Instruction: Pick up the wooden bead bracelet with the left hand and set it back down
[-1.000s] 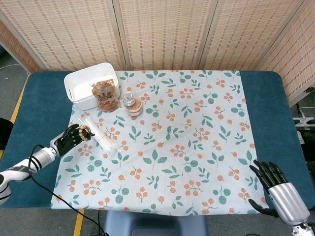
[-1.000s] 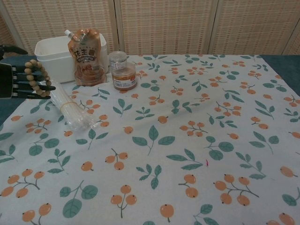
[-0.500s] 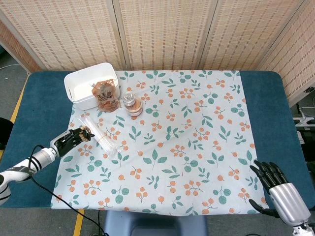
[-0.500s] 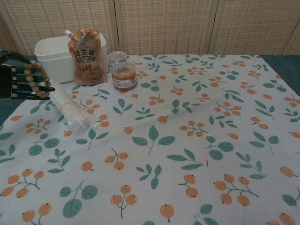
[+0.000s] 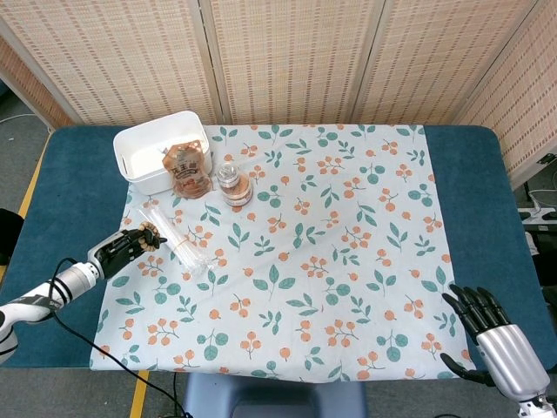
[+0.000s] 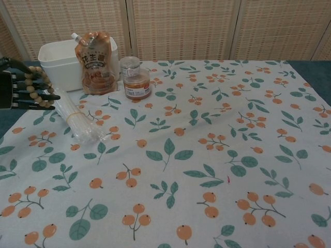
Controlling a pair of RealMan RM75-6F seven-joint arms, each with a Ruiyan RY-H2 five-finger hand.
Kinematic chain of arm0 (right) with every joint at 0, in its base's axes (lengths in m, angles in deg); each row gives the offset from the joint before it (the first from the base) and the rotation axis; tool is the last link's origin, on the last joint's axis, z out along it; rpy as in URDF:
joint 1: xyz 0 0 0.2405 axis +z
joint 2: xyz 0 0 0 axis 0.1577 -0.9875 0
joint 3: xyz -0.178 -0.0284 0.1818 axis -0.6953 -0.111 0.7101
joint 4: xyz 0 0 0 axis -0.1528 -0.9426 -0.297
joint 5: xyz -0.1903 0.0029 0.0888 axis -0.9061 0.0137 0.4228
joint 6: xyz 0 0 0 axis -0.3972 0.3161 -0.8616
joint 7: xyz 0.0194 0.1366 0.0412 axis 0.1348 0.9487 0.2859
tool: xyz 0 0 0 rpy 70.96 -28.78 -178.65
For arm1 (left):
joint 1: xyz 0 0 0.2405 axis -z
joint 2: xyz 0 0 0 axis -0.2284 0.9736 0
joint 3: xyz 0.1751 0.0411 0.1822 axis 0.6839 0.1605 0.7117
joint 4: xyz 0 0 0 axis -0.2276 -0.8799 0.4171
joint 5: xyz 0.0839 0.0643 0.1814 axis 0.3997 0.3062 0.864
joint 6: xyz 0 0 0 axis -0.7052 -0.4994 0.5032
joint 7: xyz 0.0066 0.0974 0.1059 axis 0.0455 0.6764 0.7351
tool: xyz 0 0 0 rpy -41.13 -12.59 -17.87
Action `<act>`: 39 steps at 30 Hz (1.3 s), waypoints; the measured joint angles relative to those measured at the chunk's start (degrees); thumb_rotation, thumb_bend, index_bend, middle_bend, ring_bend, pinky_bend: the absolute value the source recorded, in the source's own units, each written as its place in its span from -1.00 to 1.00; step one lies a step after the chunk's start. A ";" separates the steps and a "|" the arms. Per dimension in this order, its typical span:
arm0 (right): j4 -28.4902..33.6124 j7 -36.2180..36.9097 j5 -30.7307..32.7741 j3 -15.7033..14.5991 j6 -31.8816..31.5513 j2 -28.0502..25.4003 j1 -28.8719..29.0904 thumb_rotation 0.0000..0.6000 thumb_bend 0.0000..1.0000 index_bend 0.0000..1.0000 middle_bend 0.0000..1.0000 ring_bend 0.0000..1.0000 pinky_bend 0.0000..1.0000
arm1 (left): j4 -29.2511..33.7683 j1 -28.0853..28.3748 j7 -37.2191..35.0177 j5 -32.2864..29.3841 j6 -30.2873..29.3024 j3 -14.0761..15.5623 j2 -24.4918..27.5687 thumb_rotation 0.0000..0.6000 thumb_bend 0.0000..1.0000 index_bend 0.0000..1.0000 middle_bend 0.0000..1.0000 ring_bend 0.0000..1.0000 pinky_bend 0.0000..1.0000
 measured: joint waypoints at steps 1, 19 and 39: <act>0.00 0.02 -0.02 0.00 -0.07 -0.01 -0.02 0.53 -0.60 -1.00 -1.00 -1.00 -1.00 | -0.01 -0.04 0.07 -0.03 0.12 -0.04 -0.02 0.21 0.94 0.13 0.05 -0.61 -1.00; -0.24 0.54 -0.25 0.07 -0.85 -0.20 -0.31 0.53 -0.60 -1.00 -1.00 -1.00 -1.00 | -0.74 -0.03 6.25 1.89 3.28 -0.47 -0.43 1.00 1.00 -0.22 -0.21 -0.76 -1.00; -0.19 0.36 0.46 0.32 0.08 -0.08 0.05 0.54 -0.60 -1.00 -1.00 -1.00 -1.00 | 3.81 -7.88 32.86 10.46 -1.03 -2.00 -4.11 1.00 0.12 -0.61 -0.45 -0.87 -1.00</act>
